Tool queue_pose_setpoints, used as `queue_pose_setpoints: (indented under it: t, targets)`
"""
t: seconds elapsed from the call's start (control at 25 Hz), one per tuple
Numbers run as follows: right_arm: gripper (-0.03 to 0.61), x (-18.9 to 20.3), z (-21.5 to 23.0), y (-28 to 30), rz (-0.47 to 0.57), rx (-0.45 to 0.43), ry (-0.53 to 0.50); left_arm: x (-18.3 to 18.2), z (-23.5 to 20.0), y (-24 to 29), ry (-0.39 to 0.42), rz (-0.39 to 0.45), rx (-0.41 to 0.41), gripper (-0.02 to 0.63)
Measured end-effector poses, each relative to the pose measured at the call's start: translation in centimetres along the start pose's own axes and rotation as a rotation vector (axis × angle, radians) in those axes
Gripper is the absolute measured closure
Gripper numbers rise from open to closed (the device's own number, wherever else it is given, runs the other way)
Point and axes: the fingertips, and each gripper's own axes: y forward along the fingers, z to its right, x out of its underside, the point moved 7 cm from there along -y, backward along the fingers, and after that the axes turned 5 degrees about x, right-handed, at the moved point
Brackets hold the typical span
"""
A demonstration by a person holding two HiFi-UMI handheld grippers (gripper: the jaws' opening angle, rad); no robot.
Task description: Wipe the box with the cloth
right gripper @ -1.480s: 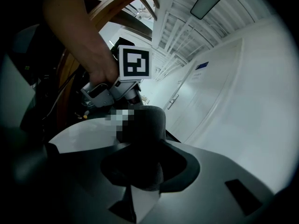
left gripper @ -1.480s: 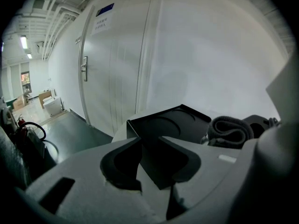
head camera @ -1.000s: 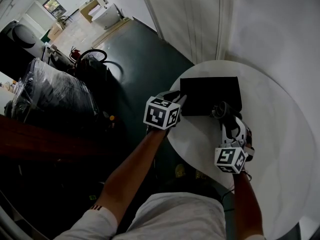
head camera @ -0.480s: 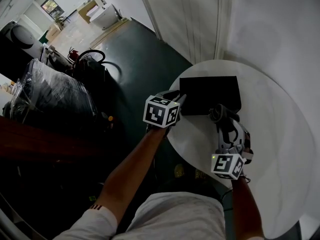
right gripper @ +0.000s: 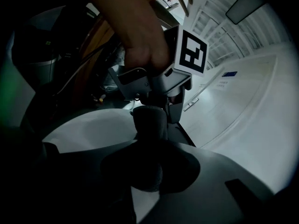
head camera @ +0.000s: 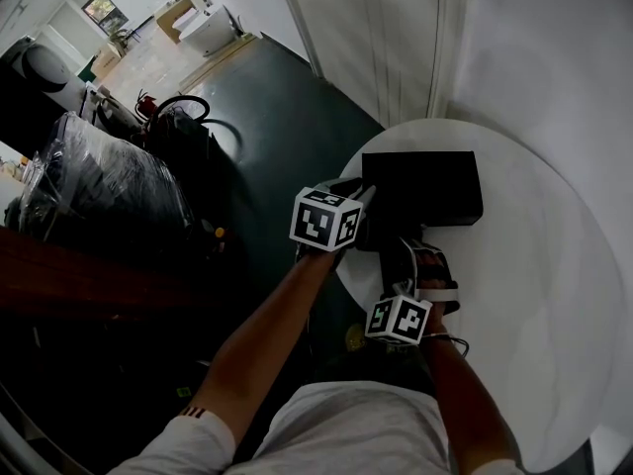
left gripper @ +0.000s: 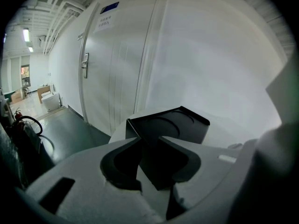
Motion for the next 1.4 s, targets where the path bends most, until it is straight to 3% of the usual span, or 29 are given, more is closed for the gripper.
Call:
queue_pose_setpoints:
  t: [0.28, 0.76, 1.04, 1.2, 1.4]
  targets:
    - [0.483, 1.0, 1.6, -1.6, -0.024, 0.036, -0.041, -0.1, -0.1, 0.0, -0.003, 0.008, 0.005, 0.497]
    - [0.483, 9.5, 5.6, -3.2, -0.175, 0.105, 0.003, 0.0, -0.1, 0.0, 0.007, 0.007, 0.001, 0.497]
    - [0.483, 12.8, 7.4, -5.2, -0.233, 0.173, 0.142, 0.2, -0.1, -0.2, 0.012, 0.007, -0.005, 0.497]
    - [0.483, 11.4, 7.8, -6.5, -0.180, 0.198, 0.210, 0.1, 0.0, -0.1, 0.011, 0.006, -0.005, 0.497]
    - [0.483, 6.6, 6.1, -5.9, -0.092, 0.171, 0.270, 0.1, 0.0, -0.1, 0.009, 0.008, -0.009, 0.497]
